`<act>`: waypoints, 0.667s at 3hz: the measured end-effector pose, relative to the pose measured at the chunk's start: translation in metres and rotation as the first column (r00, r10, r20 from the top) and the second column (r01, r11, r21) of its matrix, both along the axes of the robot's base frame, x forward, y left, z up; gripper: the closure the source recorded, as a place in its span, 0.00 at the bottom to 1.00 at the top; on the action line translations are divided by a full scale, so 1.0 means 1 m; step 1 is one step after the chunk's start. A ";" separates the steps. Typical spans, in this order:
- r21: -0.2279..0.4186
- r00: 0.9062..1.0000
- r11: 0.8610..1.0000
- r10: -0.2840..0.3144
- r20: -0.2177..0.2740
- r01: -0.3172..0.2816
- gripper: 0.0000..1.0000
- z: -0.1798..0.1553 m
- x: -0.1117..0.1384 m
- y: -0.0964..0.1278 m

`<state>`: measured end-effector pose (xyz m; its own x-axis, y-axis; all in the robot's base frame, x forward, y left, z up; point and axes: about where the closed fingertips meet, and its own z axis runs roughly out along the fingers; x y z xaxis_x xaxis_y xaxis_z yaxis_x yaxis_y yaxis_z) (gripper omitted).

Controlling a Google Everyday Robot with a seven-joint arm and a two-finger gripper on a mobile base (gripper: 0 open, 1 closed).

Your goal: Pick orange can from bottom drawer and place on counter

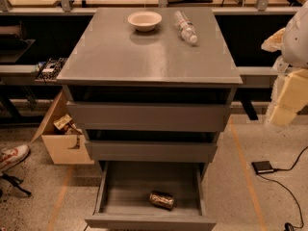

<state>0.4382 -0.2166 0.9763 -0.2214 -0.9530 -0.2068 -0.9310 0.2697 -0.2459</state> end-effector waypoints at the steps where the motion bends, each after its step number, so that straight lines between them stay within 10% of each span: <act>1: 0.000 1.000 1.000 0.000 0.000 0.000 0.00 0.000 0.000 0.000; 2: 0.008 1.000 1.000 0.004 -0.028 -0.003 0.00 -0.015 -0.005 0.006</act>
Offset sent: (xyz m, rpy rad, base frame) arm -0.0138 0.0143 -0.0445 0.0193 0.0954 0.0102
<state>0.4329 -0.2104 0.9609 -0.2239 -0.9522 -0.2078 -0.9385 0.2681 -0.2175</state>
